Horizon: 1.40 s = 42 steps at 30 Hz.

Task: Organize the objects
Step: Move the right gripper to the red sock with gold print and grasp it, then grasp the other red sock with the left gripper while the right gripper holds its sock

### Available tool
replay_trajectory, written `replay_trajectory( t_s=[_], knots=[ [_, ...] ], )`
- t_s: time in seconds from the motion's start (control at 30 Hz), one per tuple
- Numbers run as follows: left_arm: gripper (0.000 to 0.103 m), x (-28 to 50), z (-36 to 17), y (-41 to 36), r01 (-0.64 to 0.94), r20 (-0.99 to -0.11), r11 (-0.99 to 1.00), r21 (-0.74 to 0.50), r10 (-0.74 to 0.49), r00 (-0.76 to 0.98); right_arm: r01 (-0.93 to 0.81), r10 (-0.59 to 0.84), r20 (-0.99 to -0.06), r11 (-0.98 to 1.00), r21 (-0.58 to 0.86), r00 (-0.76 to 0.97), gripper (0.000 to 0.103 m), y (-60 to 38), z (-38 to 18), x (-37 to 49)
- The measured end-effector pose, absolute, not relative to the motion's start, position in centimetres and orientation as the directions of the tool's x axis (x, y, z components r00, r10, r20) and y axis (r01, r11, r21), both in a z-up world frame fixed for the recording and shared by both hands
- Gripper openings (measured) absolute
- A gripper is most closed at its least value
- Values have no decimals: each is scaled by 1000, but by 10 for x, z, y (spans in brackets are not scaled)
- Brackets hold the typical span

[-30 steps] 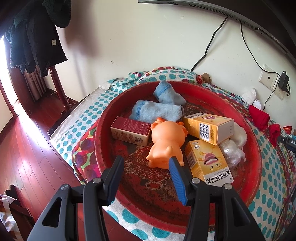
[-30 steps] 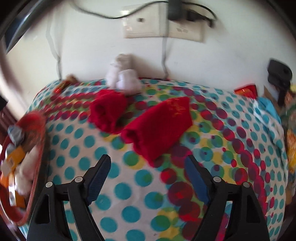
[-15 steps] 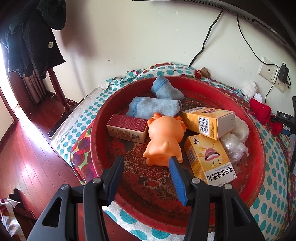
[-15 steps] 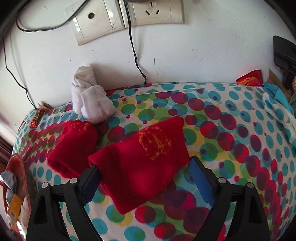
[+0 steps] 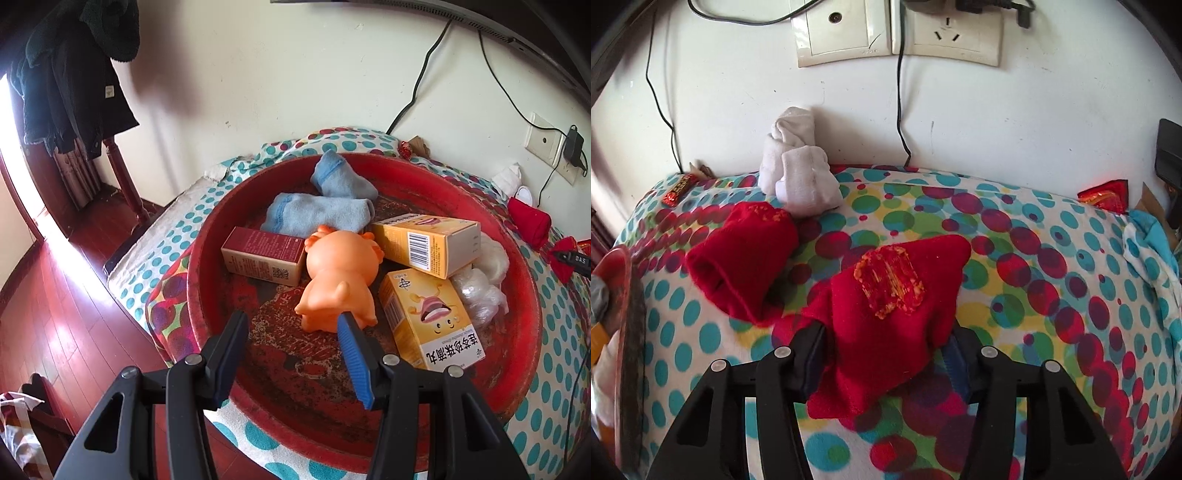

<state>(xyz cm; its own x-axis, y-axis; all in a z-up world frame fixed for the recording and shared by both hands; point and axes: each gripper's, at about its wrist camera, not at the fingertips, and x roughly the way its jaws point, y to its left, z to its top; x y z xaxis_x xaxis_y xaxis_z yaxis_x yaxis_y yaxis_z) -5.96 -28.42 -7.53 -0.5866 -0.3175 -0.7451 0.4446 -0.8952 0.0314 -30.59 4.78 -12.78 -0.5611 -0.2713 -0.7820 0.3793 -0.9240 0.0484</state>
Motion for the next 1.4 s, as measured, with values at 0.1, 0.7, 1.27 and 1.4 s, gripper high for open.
replay_trajectory(
  t_s=[0.1, 0.7, 1.27, 1.4],
  knots=[
    [52, -59, -74, -281, 426, -743, -905, 4, -288, -604, 405, -296, -779, -912, 59, -553, 50, 66, -128, -294],
    [52, -83, -32, -196, 232, -734, -969, 83, -217, -644, 441, -277, -786, -898, 6, -553, 56, 171, -127, -265],
    [62, -237, -46, -26, -112, -814, -994, 2, 63, -577, 429, -267, -787, -903, 3, -556, 63, 180, -129, -266],
    [62, -275, -58, -17, -115, -827, -991, -67, 120, -549, 430, -268, -787, -903, 5, -555, 63, 180, -129, -267]
  ],
)
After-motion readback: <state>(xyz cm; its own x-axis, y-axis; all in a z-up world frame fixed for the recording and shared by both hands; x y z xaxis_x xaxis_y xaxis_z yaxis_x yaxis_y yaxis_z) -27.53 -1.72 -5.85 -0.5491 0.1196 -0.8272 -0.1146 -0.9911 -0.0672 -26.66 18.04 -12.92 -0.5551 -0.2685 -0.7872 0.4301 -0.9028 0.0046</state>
